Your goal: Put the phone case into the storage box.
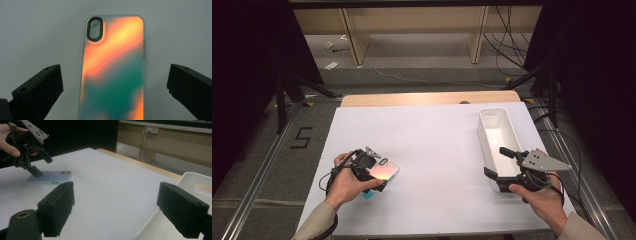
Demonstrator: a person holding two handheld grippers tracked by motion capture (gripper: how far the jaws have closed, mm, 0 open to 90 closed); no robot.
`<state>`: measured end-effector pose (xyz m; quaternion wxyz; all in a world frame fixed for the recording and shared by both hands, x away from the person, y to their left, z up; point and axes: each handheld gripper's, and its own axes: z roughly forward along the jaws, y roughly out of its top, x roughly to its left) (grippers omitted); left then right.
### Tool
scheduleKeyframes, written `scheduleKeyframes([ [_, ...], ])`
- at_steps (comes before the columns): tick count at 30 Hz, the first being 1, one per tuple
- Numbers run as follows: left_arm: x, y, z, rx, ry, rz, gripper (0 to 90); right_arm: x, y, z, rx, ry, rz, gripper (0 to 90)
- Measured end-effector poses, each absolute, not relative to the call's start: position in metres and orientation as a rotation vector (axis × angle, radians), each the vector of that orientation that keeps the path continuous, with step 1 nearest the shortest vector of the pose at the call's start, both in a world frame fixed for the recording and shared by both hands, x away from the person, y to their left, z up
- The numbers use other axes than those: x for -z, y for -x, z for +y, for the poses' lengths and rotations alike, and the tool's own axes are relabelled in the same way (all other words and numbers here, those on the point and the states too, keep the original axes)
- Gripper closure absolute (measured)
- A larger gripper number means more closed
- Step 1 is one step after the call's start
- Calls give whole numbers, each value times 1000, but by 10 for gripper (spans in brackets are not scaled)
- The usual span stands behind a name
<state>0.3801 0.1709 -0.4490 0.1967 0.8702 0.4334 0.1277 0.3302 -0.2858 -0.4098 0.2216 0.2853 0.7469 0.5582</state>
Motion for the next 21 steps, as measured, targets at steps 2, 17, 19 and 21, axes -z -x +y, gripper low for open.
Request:
scheduleKeyframes([
  [2,450,-381,171,-353,-2452,1216,0,409,-330,-286,-1540,-787,2062,153],
  [17,458,-393,169,-320,-2511,1218,0,409,-331,-286,-1541,-785,2060,154],
  [19,459,-394,167,-318,-2522,1216,0,409,-331,-286,-1545,-791,2061,153],
  [21,460,-396,166,-312,-2528,1207,0,409,-331,-286,-1547,-792,2060,153],
])
